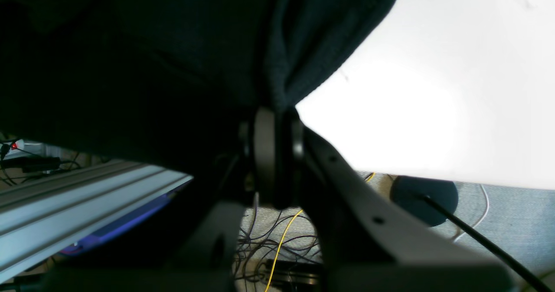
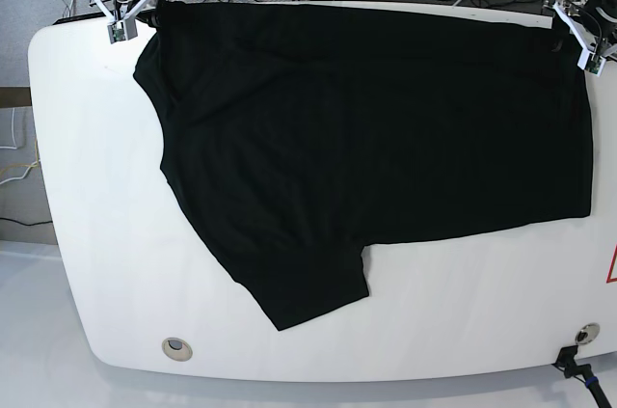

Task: Fold the T-shirt properly
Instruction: 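Pull the held shirt edge back toward the robot with both grippers, then release the shirt edge and move both grippers down along the shirt sides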

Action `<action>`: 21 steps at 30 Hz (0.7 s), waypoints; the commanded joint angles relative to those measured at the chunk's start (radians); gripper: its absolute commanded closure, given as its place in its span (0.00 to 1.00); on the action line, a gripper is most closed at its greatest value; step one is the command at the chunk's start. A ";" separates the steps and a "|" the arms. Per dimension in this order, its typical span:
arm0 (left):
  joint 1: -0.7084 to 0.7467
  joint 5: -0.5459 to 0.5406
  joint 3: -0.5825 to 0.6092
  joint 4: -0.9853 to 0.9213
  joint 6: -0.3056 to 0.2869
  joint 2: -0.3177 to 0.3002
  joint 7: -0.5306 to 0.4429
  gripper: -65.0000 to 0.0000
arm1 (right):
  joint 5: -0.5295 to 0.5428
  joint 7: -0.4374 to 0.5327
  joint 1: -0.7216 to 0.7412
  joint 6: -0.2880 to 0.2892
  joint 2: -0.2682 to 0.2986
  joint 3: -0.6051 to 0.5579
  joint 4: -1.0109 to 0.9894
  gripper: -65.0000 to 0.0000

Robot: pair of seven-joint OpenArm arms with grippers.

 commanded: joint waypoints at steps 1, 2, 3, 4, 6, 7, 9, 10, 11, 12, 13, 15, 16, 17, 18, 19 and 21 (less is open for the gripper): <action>0.008 0.016 -0.005 0.005 -0.001 -0.017 0.014 0.40 | -0.050 -0.099 -0.025 -0.007 0.000 -0.003 -0.010 1.00; 0.006 0.014 -0.005 0.007 -0.001 -0.017 0.014 0.40 | -0.047 -0.099 -0.023 -0.007 0.000 -0.003 -0.010 1.00; 0.006 0.012 -0.003 0.007 -0.001 -0.017 0.014 0.40 | -0.047 -0.099 -0.020 -0.007 0.000 -0.003 -0.010 1.00; 0.006 0.012 -0.003 0.016 -0.001 -0.017 0.013 0.40 | -0.047 -0.099 -0.017 -0.007 0.000 -0.003 -0.010 1.00; 0.006 0.011 -0.003 0.038 -0.001 -0.017 0.013 0.39 | -0.047 -0.099 -0.017 -0.007 0.000 -0.003 -0.010 1.00; 0.006 0.011 -0.003 0.045 -0.001 -0.017 0.013 0.39 | -0.047 -0.099 -0.017 -0.007 0.000 -0.003 -0.008 1.00; 0.005 0.011 0.007 0.047 -0.001 -0.018 0.014 0.37 | -0.047 -0.099 -0.017 -0.007 0.000 -0.003 -0.007 1.00; 0.001 0.011 0.012 0.047 -0.001 -0.026 0.014 0.33 | -0.047 -0.099 -0.017 -0.007 0.000 -0.003 -0.007 0.96; -0.009 0.011 0.017 0.047 -0.001 -0.031 0.014 0.27 | -0.047 -0.099 -0.017 -0.007 0.000 -0.003 -0.007 0.86; -0.017 0.016 0.015 0.047 -0.001 -0.032 0.016 0.22 | -0.047 -0.099 -0.017 -0.007 0.000 -0.006 -0.005 0.77; -0.020 0.016 0.015 0.047 -0.001 -0.032 0.016 0.16 | -0.047 -0.099 -0.017 -0.007 0.000 -0.007 -0.004 0.68; -0.022 0.016 0.015 0.047 -0.001 -0.035 0.016 0.11 | -0.045 -0.097 -0.008 -0.007 0.000 -0.007 0.006 0.56; -0.023 0.014 0.015 0.047 -0.001 -0.037 0.016 0.11 | -0.045 -0.097 -0.003 -0.007 0.000 -0.007 0.015 0.51; -0.034 0.014 0.015 0.047 -0.001 -0.037 0.016 0.11 | -0.045 -0.097 -0.002 -0.007 0.000 -0.007 0.021 0.47; -0.048 0.014 0.015 0.047 -0.001 -0.037 0.016 0.11 | -0.045 -0.097 0.003 -0.007 0.000 -0.007 0.032 0.43; -0.054 0.014 0.015 0.047 -0.001 -0.037 0.016 0.11 | -0.045 -0.097 0.004 -0.007 0.000 -0.006 0.041 0.41; -0.060 0.011 0.015 0.048 -0.001 -0.037 0.016 0.11 | -0.045 -0.097 0.004 -0.007 0.000 -0.004 0.070 0.38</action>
